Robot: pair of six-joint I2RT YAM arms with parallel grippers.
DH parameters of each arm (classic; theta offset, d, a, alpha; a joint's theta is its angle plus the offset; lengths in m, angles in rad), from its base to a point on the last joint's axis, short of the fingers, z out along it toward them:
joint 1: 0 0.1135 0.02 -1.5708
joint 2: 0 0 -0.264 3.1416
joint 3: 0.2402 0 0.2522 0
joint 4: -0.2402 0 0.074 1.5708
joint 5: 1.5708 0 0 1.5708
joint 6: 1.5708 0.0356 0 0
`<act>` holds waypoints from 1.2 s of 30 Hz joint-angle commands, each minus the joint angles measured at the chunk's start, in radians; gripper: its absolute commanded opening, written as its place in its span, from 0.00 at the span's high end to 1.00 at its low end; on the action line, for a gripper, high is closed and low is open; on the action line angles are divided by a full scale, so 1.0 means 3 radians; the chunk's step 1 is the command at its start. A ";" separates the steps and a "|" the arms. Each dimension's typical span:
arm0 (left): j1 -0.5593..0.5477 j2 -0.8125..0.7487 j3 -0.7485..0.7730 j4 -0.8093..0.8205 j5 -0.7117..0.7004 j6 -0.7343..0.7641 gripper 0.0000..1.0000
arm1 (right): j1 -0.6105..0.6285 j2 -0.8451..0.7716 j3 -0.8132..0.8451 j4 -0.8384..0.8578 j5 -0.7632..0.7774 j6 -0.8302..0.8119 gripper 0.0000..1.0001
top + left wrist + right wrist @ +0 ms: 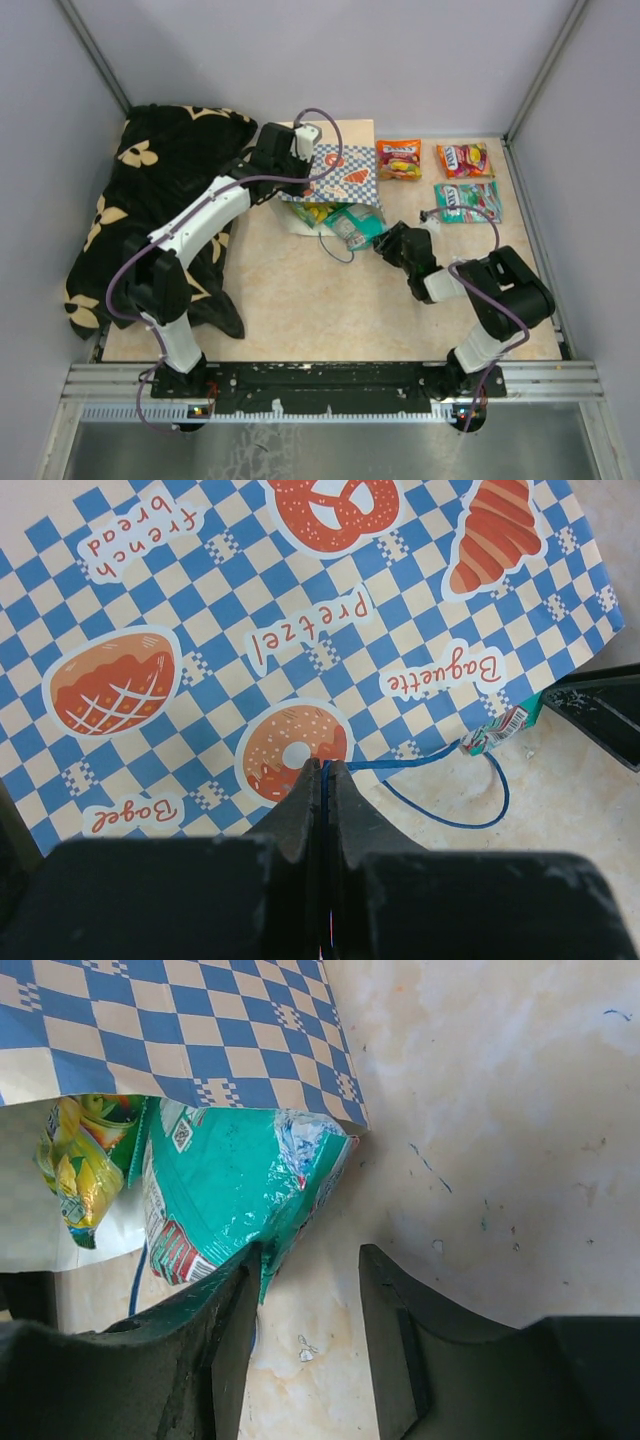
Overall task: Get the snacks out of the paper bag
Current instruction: Take out the snack from the paper bag.
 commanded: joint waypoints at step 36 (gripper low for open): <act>0.0222 -0.0084 -0.0036 0.0135 0.0069 -0.0002 1.00 | 0.0173 -0.1825 0.1714 -0.4350 -0.0378 -0.1986 1.00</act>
